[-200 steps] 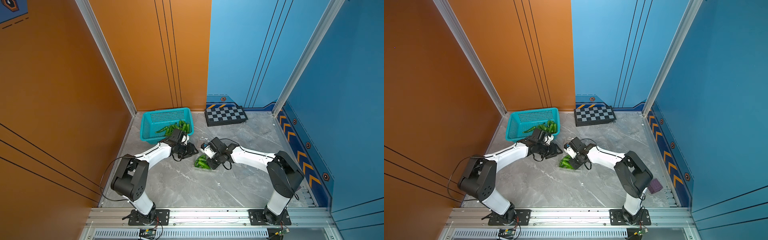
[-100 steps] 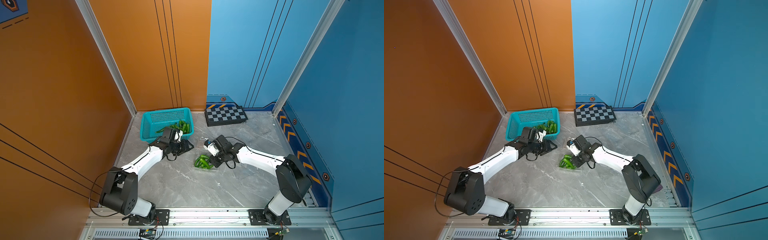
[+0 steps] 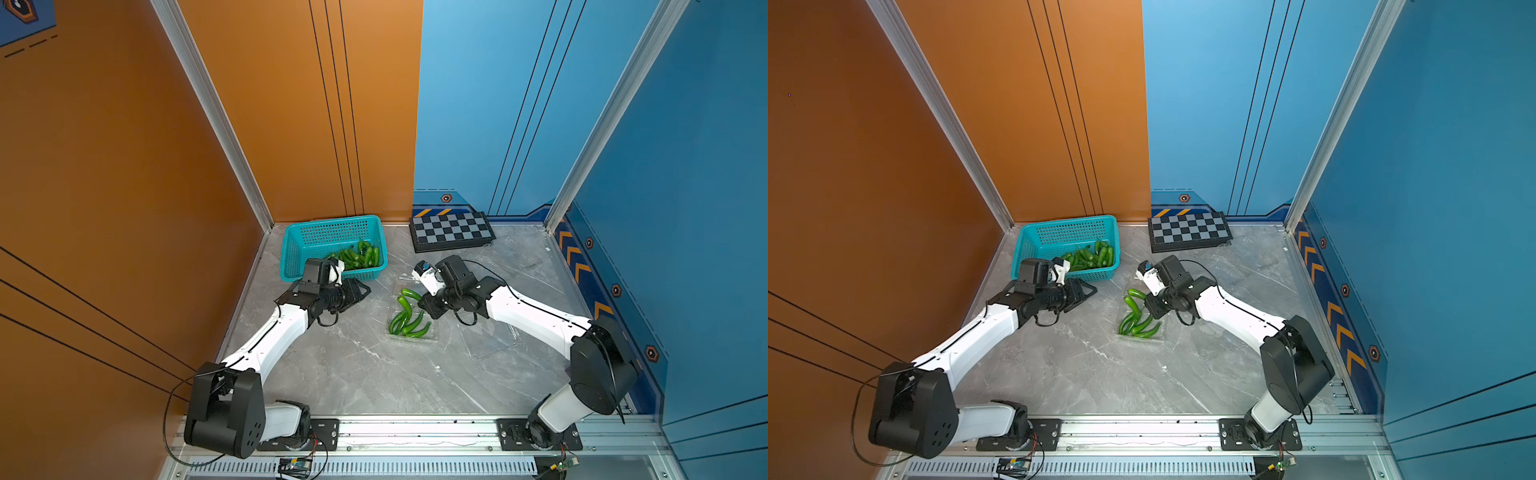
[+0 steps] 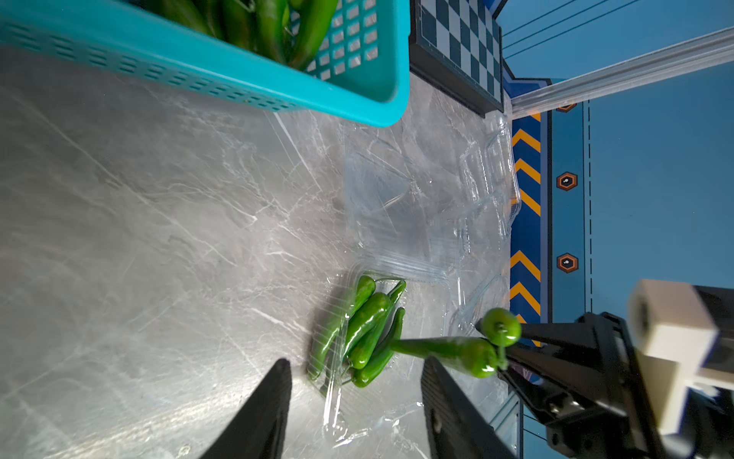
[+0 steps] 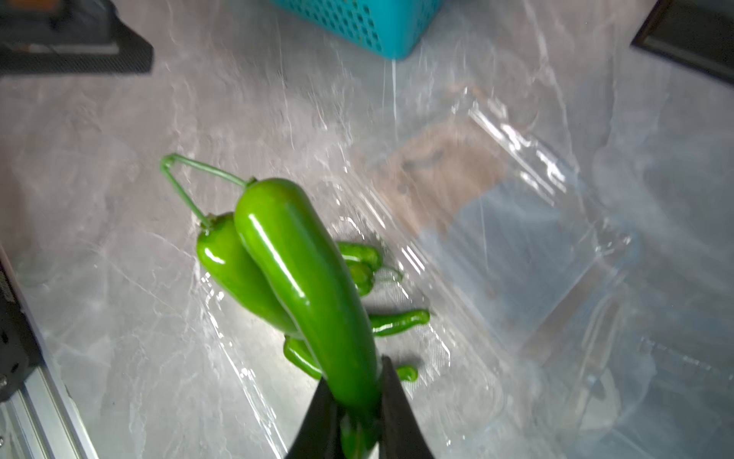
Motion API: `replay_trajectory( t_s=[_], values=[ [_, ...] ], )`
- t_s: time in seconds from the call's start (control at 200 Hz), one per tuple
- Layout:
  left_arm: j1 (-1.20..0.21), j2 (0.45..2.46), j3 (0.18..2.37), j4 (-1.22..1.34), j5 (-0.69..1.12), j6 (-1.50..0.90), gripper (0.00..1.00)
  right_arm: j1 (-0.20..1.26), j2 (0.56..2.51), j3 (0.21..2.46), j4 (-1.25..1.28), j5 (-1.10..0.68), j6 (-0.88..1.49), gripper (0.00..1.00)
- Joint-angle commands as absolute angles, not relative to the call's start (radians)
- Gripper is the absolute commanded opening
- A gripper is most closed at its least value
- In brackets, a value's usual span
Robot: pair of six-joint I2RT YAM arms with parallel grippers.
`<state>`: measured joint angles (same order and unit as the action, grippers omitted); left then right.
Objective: Take small green peppers out of containers
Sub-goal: Pick up the green pepper from the packing box, then place the green pepper in the basket.
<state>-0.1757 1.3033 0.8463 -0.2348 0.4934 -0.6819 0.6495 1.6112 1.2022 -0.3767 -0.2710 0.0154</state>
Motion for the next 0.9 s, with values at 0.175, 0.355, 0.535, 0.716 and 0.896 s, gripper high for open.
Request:
replay_trajectory(
  t_s=[0.175, 0.355, 0.535, 0.716, 0.896],
  values=[
    [-0.141, 1.240, 0.785, -0.233, 0.506, -0.693, 0.56, 0.639, 1.774, 1.473, -0.252, -0.308, 0.046, 0.11],
    [-0.143, 1.212, 0.755, -0.232, 0.535, -0.704, 0.56, 0.639, 1.955, 1.676, -0.214, -0.332, 0.060, 0.12],
    [-0.145, 1.142, 0.689, -0.236, 0.554, -0.723, 0.57, 0.646, 2.171, 1.916, -0.169, -0.345, 0.083, 0.13],
    [-0.161, 1.087, 0.615, -0.239, 0.563, -0.749, 0.57, 0.649, 2.372, 2.162, -0.171, -0.341, 0.127, 0.18],
    [-0.171, 1.058, 0.594, -0.244, 0.566, -0.755, 0.58, 0.654, 2.524, 2.361, -0.208, -0.369, 0.144, 0.50]
  ],
)
